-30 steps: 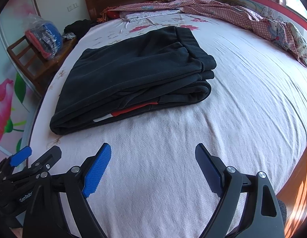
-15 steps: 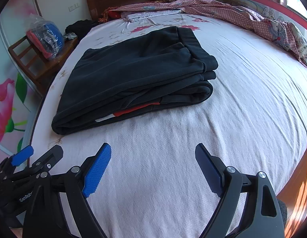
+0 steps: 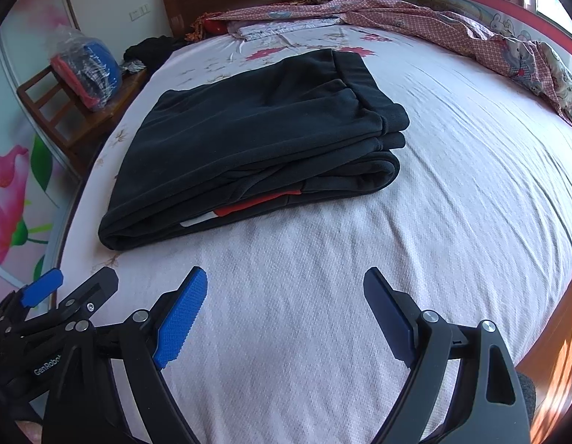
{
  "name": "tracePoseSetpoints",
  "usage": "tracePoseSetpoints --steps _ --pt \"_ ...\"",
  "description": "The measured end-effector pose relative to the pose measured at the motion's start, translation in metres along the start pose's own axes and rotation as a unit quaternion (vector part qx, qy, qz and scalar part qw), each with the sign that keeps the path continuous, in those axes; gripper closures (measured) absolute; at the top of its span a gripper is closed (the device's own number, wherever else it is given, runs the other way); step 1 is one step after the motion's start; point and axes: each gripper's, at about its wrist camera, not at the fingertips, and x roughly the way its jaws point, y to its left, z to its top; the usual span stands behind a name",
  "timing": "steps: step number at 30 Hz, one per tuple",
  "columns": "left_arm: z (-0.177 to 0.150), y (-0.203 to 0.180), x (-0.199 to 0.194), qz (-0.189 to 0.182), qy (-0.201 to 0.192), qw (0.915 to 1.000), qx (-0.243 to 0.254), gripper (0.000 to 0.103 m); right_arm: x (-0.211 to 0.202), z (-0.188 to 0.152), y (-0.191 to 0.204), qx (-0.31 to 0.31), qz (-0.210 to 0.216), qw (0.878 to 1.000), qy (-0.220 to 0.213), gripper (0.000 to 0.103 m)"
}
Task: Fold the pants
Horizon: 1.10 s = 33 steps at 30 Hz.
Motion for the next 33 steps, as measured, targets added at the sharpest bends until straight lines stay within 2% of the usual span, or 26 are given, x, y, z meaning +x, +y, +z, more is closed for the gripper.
tracePoseSetpoints --steps 3,6,8,18,21,23,27,31,33 --pt "0.001 0.000 0.000 0.005 -0.001 1.0000 -0.001 0.002 0.000 0.000 0.000 -0.001 0.000 1.000 0.000 0.017" --pt "0.004 0.004 -0.006 -0.005 -0.011 0.9998 -0.015 0.002 0.000 0.000 0.000 -0.002 0.001 1.000 0.000 0.017" --pt "0.006 0.006 -0.008 0.004 -0.019 0.9997 -0.017 0.002 0.000 0.001 -0.001 -0.001 0.001 1.000 -0.001 0.017" --pt "0.003 0.018 0.004 -0.070 0.030 0.9949 -0.066 0.002 -0.001 0.000 0.002 -0.003 0.005 1.000 0.001 0.017" --pt "0.006 0.015 0.003 -0.053 0.034 0.9967 -0.052 0.002 -0.005 -0.001 0.002 -0.004 0.003 1.000 0.003 0.017" --pt "0.008 0.015 -0.002 -0.038 0.019 0.9982 -0.042 0.002 -0.009 -0.004 -0.001 0.002 0.009 1.000 0.005 0.017" --pt "0.011 0.016 -0.009 -0.049 0.003 0.9980 -0.040 0.002 -0.017 -0.018 -0.009 0.005 0.013 1.000 0.008 0.017" --pt "0.013 0.013 -0.003 -0.056 0.024 0.9974 -0.040 0.002 -0.020 -0.030 -0.016 0.009 0.015 1.000 0.010 0.017" --pt "0.014 0.008 -0.005 -0.029 0.022 0.9990 -0.027 0.002 -0.020 -0.029 -0.017 0.013 0.016 1.000 0.012 0.017"
